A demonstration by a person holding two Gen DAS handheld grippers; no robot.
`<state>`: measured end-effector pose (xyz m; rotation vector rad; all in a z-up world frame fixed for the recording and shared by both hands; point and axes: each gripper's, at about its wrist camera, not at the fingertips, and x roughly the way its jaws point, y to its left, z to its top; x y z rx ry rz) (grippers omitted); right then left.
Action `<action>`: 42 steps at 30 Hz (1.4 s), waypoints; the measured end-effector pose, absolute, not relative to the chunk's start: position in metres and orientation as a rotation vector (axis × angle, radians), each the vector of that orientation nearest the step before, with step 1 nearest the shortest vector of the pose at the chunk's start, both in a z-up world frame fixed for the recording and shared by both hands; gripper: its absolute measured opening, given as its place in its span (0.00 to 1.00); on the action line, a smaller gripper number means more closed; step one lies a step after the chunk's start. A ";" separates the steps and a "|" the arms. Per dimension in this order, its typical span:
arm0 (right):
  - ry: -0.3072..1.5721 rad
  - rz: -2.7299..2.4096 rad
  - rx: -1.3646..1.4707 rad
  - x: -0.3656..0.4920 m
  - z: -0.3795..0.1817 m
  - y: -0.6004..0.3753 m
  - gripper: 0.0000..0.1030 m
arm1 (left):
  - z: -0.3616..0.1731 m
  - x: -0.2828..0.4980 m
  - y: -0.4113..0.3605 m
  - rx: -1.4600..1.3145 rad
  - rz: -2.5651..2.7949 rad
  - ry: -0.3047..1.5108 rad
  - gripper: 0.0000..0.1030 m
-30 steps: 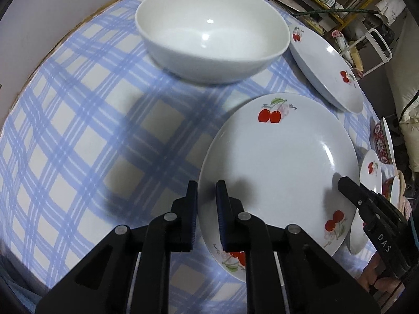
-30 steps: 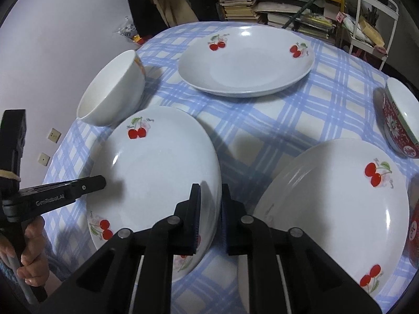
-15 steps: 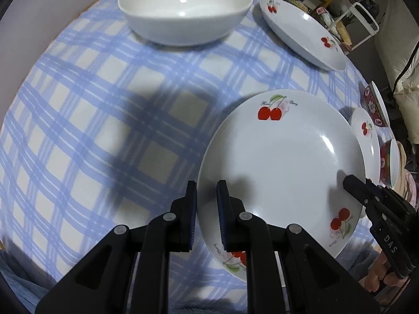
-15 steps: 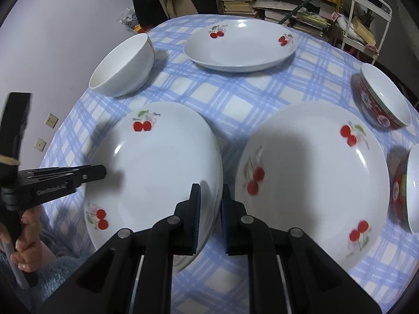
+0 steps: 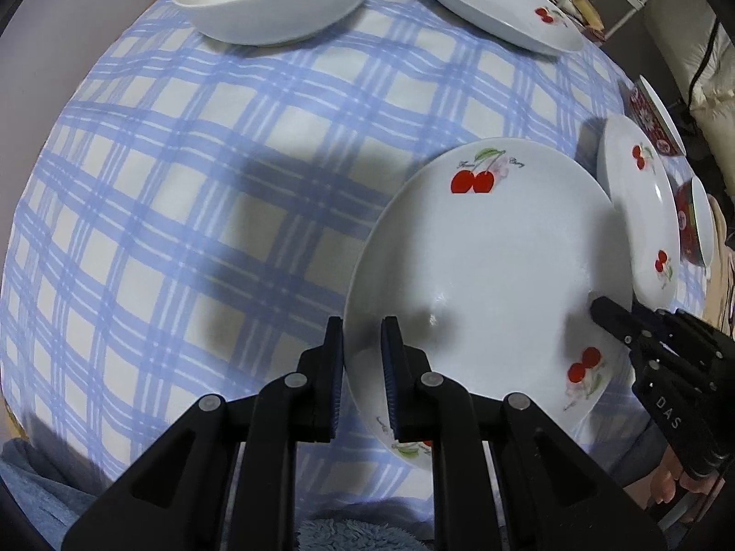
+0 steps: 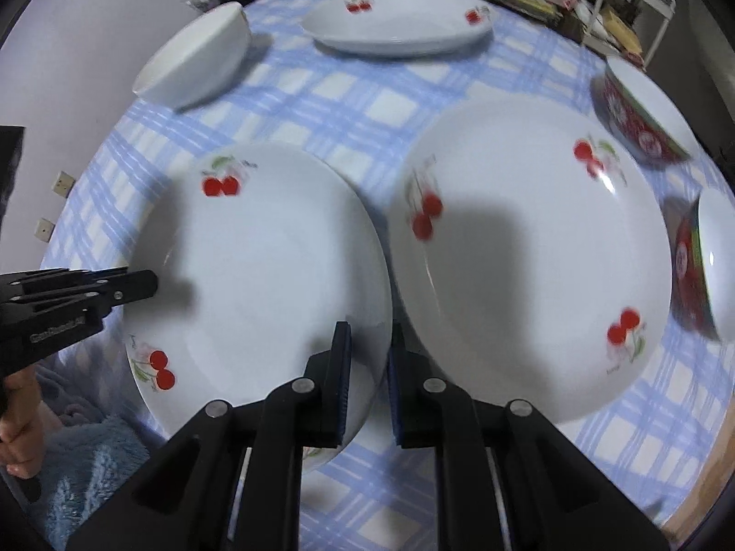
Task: Organize plates and bowls
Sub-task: 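Lift and carry the cherry plate with both grippers across the table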
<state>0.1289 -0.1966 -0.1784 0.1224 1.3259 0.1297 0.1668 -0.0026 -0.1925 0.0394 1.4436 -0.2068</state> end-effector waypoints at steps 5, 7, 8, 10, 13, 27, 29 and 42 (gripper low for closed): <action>1.354 0.103 0.130 0.120 -0.180 -0.199 0.16 | -0.197 0.163 -0.018 0.136 -0.188 1.442 0.16; 1.372 0.098 0.156 0.117 -0.183 -0.201 0.16 | -0.199 0.163 -0.024 0.143 -0.191 1.446 0.16; 1.381 0.100 0.183 0.115 -0.185 -0.204 0.16 | -0.199 0.162 -0.025 0.144 -0.195 1.446 0.16; 1.391 0.097 0.213 0.113 -0.189 -0.208 0.16 | -0.197 0.161 -0.026 0.142 -0.200 1.445 0.16; 1.395 0.091 0.245 0.114 -0.193 -0.211 0.16 | -0.196 0.160 -0.026 0.138 -0.200 1.443 0.16; 1.430 0.094 0.211 0.114 -0.189 -0.205 0.22 | -0.185 0.155 -0.014 0.152 -0.146 1.410 0.16; 1.425 0.100 0.209 0.110 -0.183 -0.206 0.23 | -0.174 0.154 -0.010 0.162 -0.116 1.371 0.17; 1.207 -0.013 0.248 0.112 -0.105 -0.261 0.81 | -0.127 0.166 -0.046 0.229 -0.165 1.238 0.34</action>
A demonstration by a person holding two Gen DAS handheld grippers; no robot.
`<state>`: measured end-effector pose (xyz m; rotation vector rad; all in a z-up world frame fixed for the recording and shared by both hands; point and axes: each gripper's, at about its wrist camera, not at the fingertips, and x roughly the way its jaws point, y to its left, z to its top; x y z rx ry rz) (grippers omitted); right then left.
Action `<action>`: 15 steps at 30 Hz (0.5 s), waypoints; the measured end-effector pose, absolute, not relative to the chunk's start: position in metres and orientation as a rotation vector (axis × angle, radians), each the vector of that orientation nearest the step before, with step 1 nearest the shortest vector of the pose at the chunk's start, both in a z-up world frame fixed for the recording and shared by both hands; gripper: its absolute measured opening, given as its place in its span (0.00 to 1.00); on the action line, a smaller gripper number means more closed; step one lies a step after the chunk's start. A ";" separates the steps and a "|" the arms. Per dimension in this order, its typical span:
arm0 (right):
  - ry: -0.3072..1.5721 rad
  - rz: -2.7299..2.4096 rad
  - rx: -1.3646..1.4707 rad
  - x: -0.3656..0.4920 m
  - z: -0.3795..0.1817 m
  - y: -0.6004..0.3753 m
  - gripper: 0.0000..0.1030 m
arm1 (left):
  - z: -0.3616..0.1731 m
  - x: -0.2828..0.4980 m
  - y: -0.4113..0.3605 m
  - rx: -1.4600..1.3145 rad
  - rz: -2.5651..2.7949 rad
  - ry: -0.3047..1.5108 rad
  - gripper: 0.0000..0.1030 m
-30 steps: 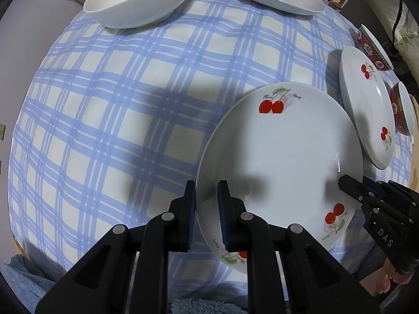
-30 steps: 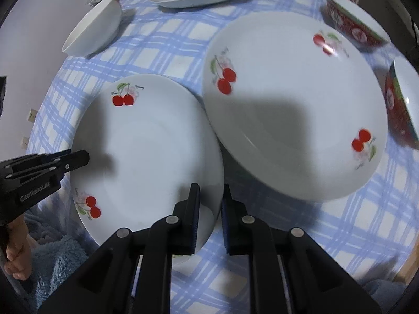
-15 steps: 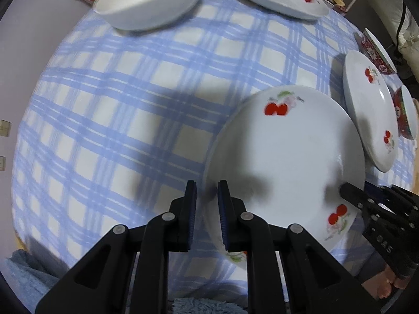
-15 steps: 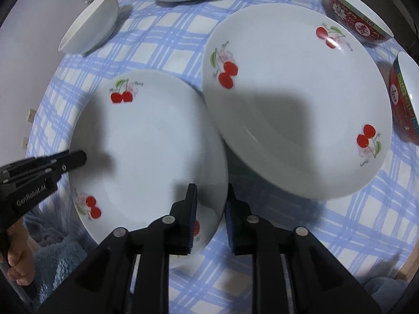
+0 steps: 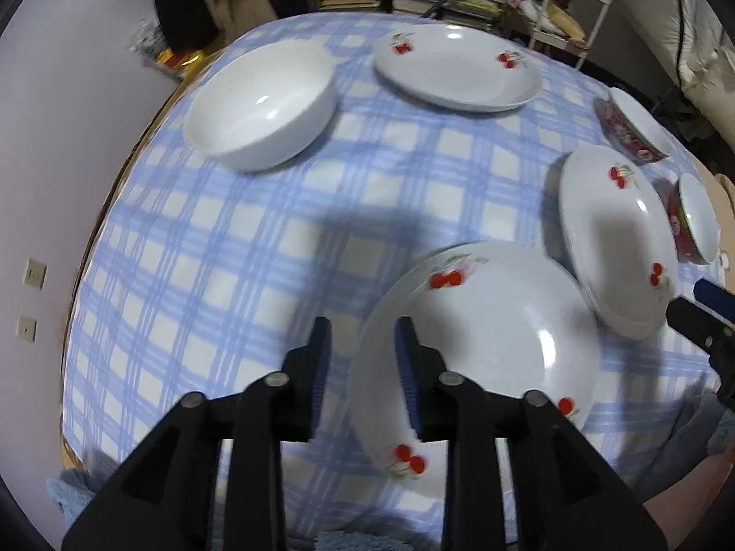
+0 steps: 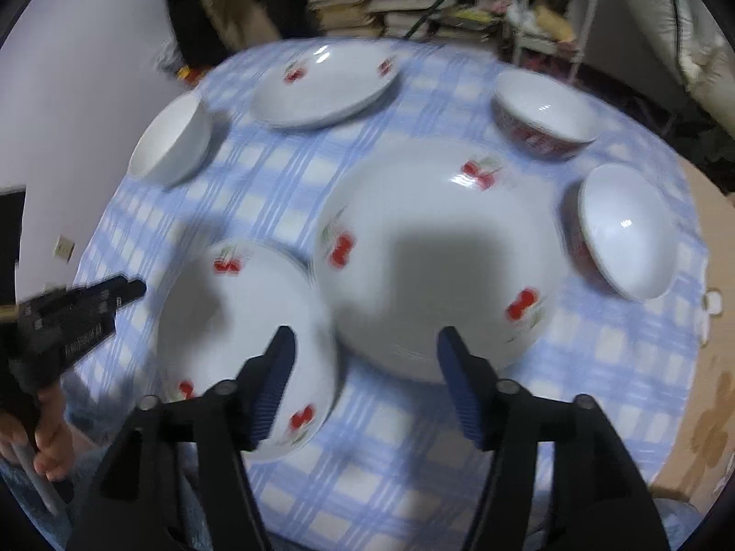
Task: Organize plates and bowls
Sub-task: 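Lower the plate onto the tablecloth and open both grippers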
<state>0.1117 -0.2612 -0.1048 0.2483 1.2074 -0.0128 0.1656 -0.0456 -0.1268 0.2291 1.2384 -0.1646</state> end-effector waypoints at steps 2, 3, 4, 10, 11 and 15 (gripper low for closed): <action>1.187 -0.047 0.264 0.114 -0.099 -0.274 0.94 | -0.124 0.168 -0.059 0.246 -0.180 1.221 0.45; 1.182 -0.052 0.258 0.117 -0.097 -0.281 0.95 | -0.121 0.171 -0.066 0.257 -0.187 1.208 0.48; 1.178 -0.057 0.246 0.119 -0.096 -0.285 0.96 | -0.118 0.172 -0.074 0.267 -0.193 1.199 0.51; 1.181 -0.117 0.251 0.123 -0.105 -0.314 0.96 | -0.114 0.192 -0.112 0.277 -0.248 1.192 0.80; 1.178 -0.142 0.270 0.119 -0.106 -0.323 0.96 | -0.114 0.195 -0.118 0.285 -0.253 1.191 0.80; 1.177 -0.191 0.296 0.116 -0.116 -0.340 0.96 | -0.121 0.204 -0.139 0.317 -0.276 1.198 0.80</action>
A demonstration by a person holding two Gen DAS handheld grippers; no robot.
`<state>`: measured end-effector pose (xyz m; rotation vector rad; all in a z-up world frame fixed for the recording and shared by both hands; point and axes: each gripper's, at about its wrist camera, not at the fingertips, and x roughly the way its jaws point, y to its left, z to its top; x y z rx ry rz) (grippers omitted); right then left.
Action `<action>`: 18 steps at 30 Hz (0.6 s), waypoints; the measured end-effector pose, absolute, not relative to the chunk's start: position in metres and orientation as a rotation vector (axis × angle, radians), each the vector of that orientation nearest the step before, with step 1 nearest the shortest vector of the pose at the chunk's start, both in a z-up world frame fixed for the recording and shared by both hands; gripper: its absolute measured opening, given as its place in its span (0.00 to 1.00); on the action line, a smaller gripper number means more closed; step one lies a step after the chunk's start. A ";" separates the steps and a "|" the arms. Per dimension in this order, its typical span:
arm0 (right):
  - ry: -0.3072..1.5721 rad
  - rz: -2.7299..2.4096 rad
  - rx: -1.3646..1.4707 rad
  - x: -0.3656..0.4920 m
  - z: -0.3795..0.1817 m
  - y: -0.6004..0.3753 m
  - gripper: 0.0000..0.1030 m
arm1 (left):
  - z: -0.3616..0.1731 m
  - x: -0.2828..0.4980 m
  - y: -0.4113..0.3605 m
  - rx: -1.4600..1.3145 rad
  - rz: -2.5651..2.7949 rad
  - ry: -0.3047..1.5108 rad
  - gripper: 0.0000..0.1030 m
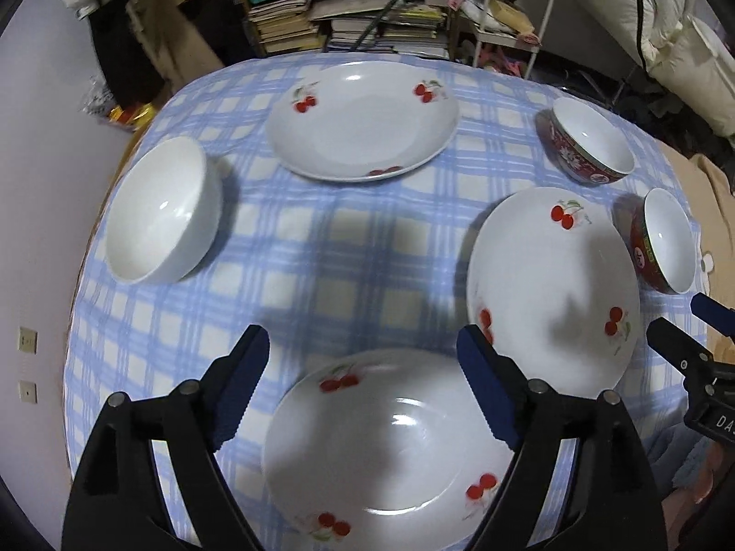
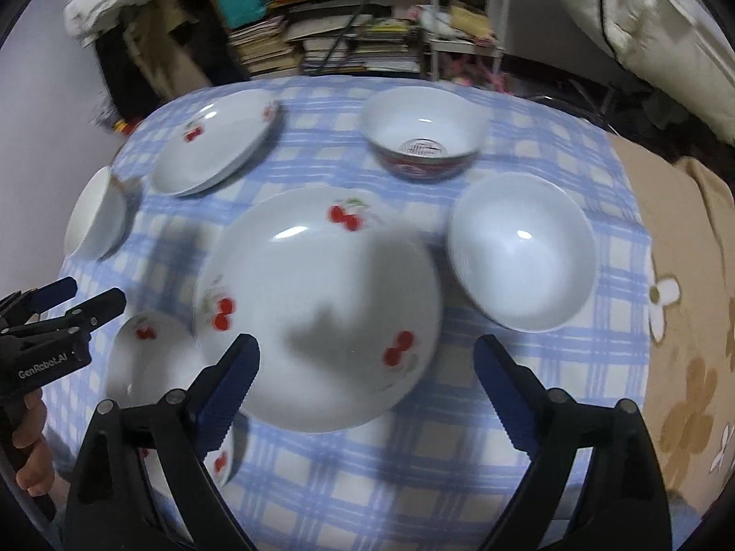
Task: Organize plates and bowls
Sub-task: 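Lower the plate onto the tablecloth and open both grippers, then close the left gripper on another cherry plate rim while the right gripper grips its opposite rim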
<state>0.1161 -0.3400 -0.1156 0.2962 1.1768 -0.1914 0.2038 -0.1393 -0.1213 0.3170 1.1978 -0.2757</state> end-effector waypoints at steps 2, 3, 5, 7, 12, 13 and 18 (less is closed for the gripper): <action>1.184 -0.190 0.306 0.115 -0.119 -0.346 0.96 | -0.127 0.207 -0.146 0.314 -0.276 1.206 0.80; 1.185 -0.187 0.311 0.114 -0.121 -0.349 0.96 | -0.130 0.209 -0.150 0.306 -0.278 1.215 0.80; 1.190 -0.198 0.328 0.113 -0.126 -0.357 0.96 | -0.137 0.211 -0.155 0.291 -0.287 1.234 0.80; 1.195 -0.201 0.359 0.113 -0.130 -0.364 0.96 | -0.143 0.213 -0.161 0.288 -0.290 1.249 0.80; 1.204 -0.213 0.456 0.108 -0.140 -0.385 0.93 | -0.153 0.217 -0.174 0.298 -0.299 1.268 0.80; 1.202 -0.209 0.468 0.108 -0.141 -0.386 0.92 | -0.154 0.218 -0.176 0.298 -0.302 1.270 0.80; 1.217 -0.184 0.492 0.110 -0.149 -0.386 0.79 | -0.155 0.222 -0.186 0.306 -0.318 1.273 0.80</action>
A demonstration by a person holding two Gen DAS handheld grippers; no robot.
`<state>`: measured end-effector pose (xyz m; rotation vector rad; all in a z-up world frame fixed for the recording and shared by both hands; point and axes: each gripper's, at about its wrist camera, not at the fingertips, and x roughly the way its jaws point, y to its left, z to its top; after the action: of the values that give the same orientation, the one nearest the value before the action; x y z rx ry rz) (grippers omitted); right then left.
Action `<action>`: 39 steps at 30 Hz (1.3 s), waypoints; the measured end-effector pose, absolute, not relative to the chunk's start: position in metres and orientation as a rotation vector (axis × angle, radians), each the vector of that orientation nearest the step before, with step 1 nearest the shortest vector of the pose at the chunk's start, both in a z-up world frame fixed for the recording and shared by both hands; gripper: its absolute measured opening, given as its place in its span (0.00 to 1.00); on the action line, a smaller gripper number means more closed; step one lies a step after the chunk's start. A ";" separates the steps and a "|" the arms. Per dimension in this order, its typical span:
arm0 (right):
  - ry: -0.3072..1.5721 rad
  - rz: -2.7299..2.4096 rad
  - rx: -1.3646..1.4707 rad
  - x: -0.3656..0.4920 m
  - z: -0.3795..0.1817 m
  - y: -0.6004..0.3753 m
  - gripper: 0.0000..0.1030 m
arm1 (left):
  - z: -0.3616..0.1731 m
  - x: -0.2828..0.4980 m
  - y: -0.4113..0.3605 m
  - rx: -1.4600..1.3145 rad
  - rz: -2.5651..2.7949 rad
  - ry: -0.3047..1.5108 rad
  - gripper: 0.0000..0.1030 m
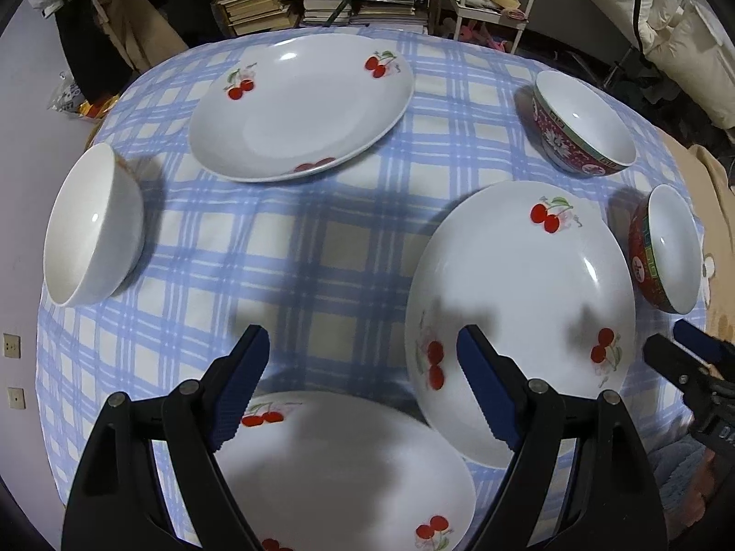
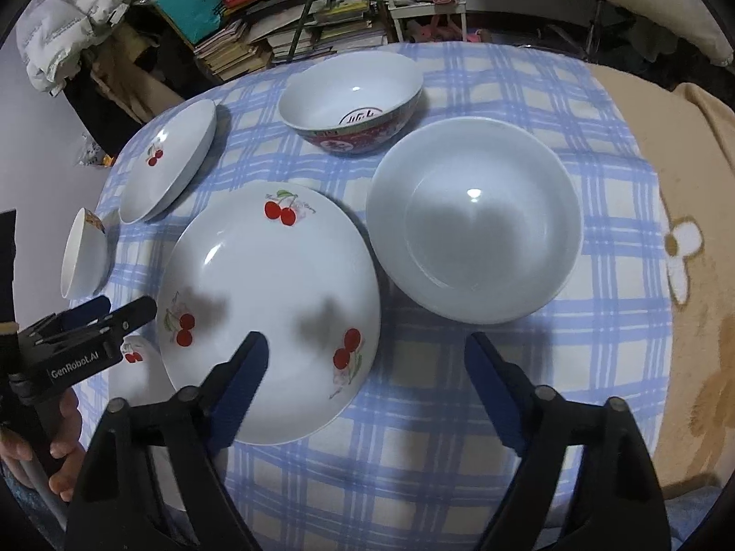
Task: Organize plates and bowls
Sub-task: 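Close the left gripper on another cherry plate rim while the right gripper grips its opposite rim, then lift and carry the second cherry plate with both grippers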
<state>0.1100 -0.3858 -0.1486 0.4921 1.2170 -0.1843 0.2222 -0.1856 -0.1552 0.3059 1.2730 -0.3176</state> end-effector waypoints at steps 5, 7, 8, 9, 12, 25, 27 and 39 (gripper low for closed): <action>1.221 -0.208 0.480 0.111 -0.153 -0.389 0.70 | -0.159 0.224 -0.186 0.256 -0.334 1.296 0.80; 1.230 -0.189 0.505 0.113 -0.157 -0.392 0.57 | -0.162 0.223 -0.186 0.246 -0.332 1.304 0.80; 1.233 -0.182 0.521 0.114 -0.160 -0.393 0.54 | -0.163 0.224 -0.186 0.253 -0.313 1.299 0.80; 1.232 -0.178 0.528 0.114 -0.161 -0.394 0.45 | -0.164 0.224 -0.186 0.261 -0.291 1.289 0.80; 1.227 -0.153 0.552 0.116 -0.164 -0.395 0.33 | -0.167 0.224 -0.188 0.250 -0.304 1.288 0.77; 1.286 -0.151 0.544 0.132 -0.187 -0.393 0.12 | -0.185 0.234 -0.198 0.230 -0.392 1.376 0.11; 1.294 -0.152 0.505 0.134 -0.189 -0.387 0.12 | -0.187 0.235 -0.199 0.248 -0.404 1.374 0.12; 1.199 -0.156 0.447 0.134 -0.174 -0.384 0.13 | -0.175 0.233 -0.208 0.336 -0.452 1.323 0.15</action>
<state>0.1343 -0.3839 -0.1740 0.4471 1.1995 -0.1558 0.2330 -0.2085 -0.1746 0.3359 1.3229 -0.4515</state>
